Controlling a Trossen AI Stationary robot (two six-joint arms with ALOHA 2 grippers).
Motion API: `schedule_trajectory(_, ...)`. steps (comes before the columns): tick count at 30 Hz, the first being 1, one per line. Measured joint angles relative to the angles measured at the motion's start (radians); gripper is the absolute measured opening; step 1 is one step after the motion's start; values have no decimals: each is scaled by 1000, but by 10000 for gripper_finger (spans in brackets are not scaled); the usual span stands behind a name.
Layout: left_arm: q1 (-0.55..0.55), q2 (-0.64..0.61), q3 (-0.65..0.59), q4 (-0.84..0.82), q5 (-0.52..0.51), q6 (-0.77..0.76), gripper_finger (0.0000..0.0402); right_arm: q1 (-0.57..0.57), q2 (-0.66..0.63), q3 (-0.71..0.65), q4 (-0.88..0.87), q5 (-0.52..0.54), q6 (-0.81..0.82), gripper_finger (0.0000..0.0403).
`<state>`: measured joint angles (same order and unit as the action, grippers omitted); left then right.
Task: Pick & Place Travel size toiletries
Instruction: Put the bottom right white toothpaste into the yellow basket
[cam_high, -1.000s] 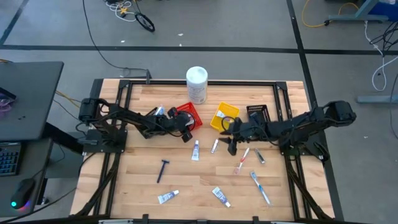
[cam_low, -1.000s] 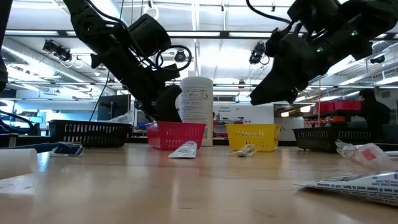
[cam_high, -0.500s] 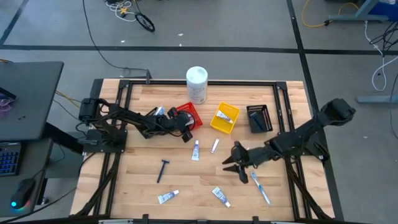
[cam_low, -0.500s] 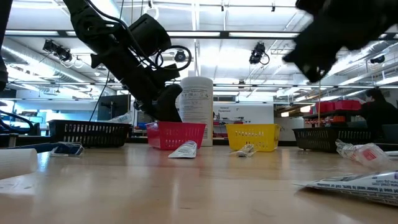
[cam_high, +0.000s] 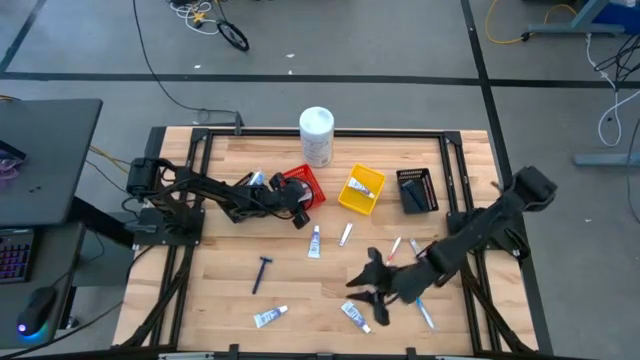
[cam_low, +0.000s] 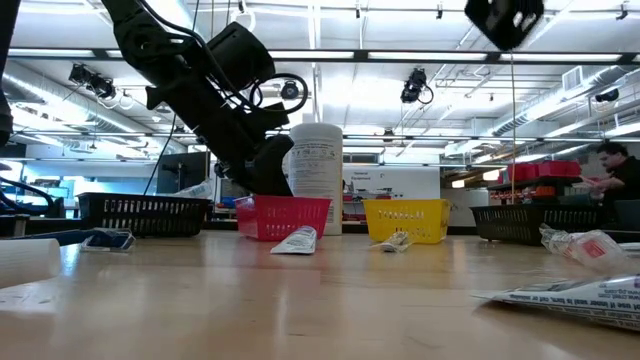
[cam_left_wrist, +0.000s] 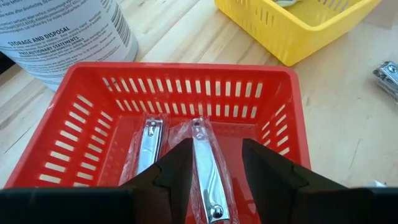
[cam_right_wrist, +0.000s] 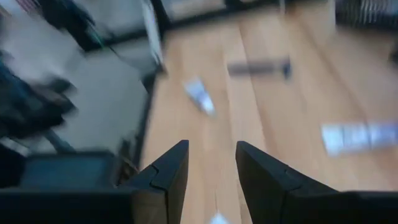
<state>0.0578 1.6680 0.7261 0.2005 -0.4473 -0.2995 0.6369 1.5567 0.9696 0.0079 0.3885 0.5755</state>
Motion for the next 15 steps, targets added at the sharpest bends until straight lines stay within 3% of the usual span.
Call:
schedule_trajectory(6, -4, 0, 0, -1, 4, -8, 146, 38, 169, 175, -331, -94, 247, 144)
schedule_trajectory(15, -5, 0, 0, -1, 50, -10, 146, 95, 315, 314, -455, -174, 405, 144)
